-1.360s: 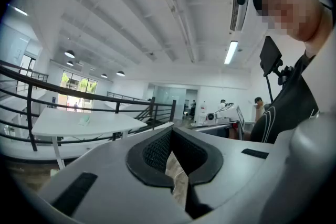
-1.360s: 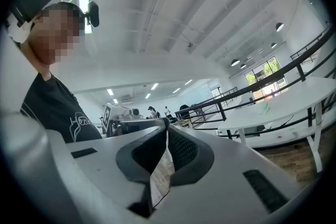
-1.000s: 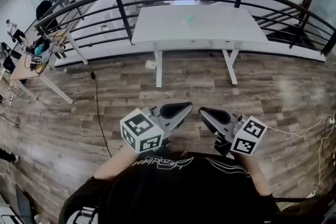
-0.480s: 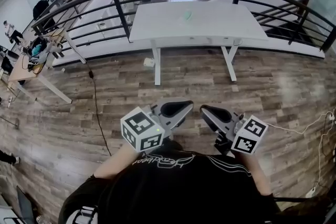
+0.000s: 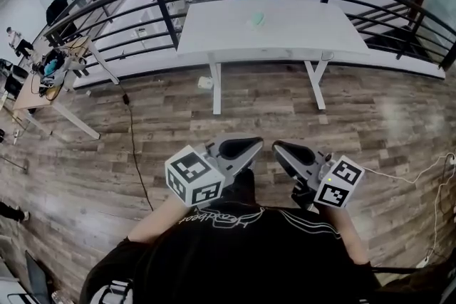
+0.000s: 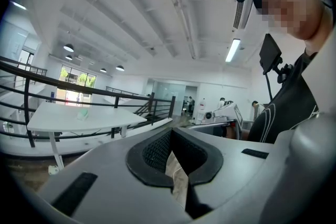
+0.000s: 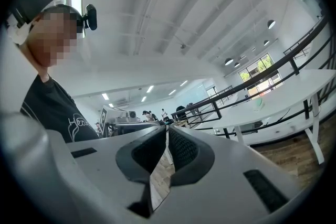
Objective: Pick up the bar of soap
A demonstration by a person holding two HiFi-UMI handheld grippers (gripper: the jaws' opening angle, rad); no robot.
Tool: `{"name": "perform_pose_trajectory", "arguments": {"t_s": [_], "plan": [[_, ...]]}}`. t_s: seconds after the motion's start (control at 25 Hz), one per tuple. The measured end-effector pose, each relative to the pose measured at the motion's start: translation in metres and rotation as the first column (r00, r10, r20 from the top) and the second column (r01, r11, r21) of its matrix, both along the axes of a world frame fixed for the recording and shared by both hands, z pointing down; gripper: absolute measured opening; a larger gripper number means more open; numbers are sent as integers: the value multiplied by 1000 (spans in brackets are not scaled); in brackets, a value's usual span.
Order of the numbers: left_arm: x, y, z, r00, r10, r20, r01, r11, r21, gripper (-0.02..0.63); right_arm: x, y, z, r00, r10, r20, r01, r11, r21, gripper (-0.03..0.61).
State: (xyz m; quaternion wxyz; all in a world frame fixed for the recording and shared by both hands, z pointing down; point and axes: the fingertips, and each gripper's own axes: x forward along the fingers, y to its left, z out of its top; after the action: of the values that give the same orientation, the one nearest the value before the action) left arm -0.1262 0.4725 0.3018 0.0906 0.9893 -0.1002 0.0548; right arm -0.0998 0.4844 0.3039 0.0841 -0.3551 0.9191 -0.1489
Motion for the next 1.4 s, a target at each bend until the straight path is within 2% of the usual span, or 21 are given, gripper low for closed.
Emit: {"name": "perform_pose_trajectory", "arguments": {"t_s": [0.32, 0.6, 0.84, 1.04, 1.4], "plan": [[8, -46, 12, 1000, -9, -1, 9, 1000, -12, 8, 10, -46, 10, 1000, -2, 0, 2, 1000, -6, 18], [29, -125, 28, 1000, -11, 9, 12, 999, -47, 8, 32, -120, 26, 1000, 20, 10, -19, 999, -38, 18], [50, -216, 36, 1000, 2, 25, 1, 996, -86, 8, 53, -212, 31, 999, 41, 24, -39, 996, -74, 18], [68, -311, 34, 999, 15, 38, -11, 995, -103, 8, 75, -310, 27, 997, 72, 33, -69, 993, -92, 18], [77, -459, 33, 999, -4, 50, 10, 993, -117, 8, 88, -455, 21, 997, 66, 28, -63, 992, -111, 18]]}}
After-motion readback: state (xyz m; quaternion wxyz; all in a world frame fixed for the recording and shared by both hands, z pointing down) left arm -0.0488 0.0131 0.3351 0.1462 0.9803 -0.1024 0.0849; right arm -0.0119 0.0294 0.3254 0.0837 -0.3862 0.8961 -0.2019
